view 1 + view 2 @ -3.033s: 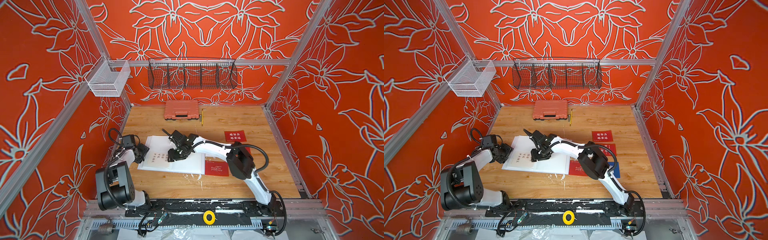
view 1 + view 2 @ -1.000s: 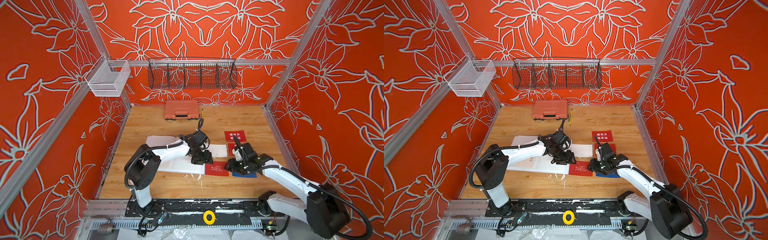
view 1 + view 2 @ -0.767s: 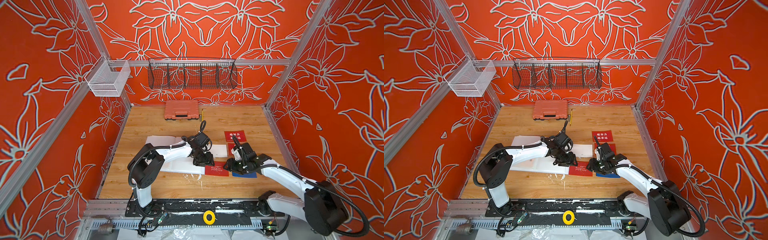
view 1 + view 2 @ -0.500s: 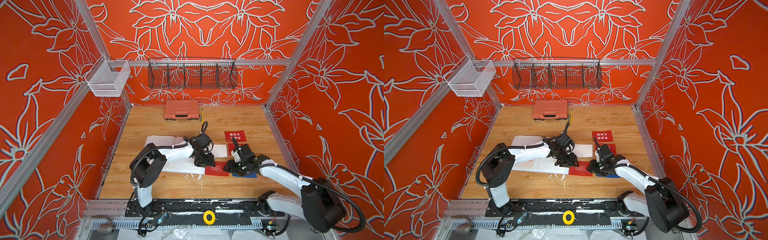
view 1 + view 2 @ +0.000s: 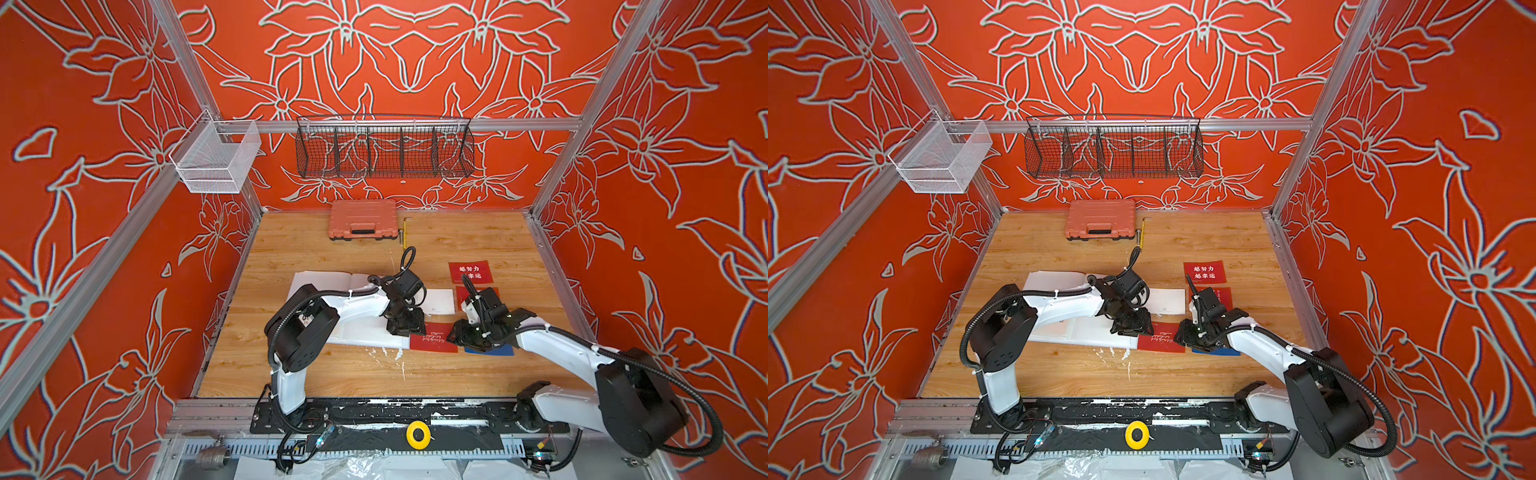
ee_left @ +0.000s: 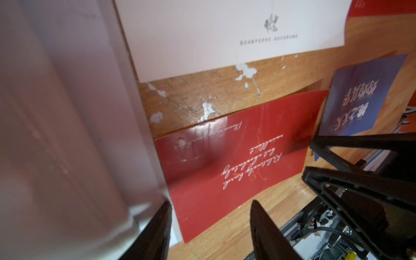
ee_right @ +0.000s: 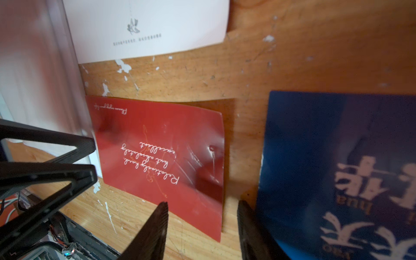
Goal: Place the photos into the photo albums
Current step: Pick up the photo at the center of the board.
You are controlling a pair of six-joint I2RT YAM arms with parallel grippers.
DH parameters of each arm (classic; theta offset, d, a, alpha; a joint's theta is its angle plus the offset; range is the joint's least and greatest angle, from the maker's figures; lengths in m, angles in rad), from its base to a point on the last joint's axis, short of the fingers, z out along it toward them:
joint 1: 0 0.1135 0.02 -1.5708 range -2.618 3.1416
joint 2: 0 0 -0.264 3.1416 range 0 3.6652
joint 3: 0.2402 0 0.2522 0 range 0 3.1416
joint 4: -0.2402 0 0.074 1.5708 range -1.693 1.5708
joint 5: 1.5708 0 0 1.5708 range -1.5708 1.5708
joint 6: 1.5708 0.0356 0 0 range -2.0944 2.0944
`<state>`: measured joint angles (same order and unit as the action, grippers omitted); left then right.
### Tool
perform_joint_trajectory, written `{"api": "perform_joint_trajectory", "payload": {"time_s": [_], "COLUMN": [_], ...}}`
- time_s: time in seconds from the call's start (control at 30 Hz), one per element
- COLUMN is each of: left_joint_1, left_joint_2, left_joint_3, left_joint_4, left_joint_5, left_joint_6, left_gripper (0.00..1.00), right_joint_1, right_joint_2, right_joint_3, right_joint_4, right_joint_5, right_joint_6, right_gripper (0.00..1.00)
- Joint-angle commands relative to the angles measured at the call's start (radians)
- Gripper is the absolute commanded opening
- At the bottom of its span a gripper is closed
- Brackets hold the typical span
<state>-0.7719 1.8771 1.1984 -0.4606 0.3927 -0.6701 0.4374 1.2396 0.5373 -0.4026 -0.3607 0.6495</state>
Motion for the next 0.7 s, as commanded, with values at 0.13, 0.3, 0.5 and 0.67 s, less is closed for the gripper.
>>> {"api": "perform_joint_trajectory", "payload": {"time_s": [0.13, 0.3, 0.5, 0.67], "left_joint_1": [-0.003, -0.003, -0.003, -0.004], "left_joint_2": [0.029, 0.030, 0.035, 0.040], "left_joint_3": [0.000, -0.010, -0.025, -0.037], "left_joint_4": [-0.026, -0.023, -0.014, -0.011], "left_joint_5": [-0.028, -0.024, -0.022, -0.024], "left_joint_6": [-0.018, -0.028, -0.040, -0.051], "left_gripper": [0.55, 0.54, 0.54, 0.54], "right_joint_1": [-0.003, -0.005, -0.004, -0.003], "right_joint_2": [0.023, 0.033, 0.030, -0.005], "right_joint_3": [-0.009, -0.024, -0.047, -0.046], "right_joint_4": [0.038, 0.071, 0.120, 0.116], "right_joint_5": [-0.001, -0.032, -0.072, -0.082], "right_joint_6": [-0.007, -0.006, 0.015, 0.029], "right_gripper": [0.45, 0.40, 0.33, 0.29]}}
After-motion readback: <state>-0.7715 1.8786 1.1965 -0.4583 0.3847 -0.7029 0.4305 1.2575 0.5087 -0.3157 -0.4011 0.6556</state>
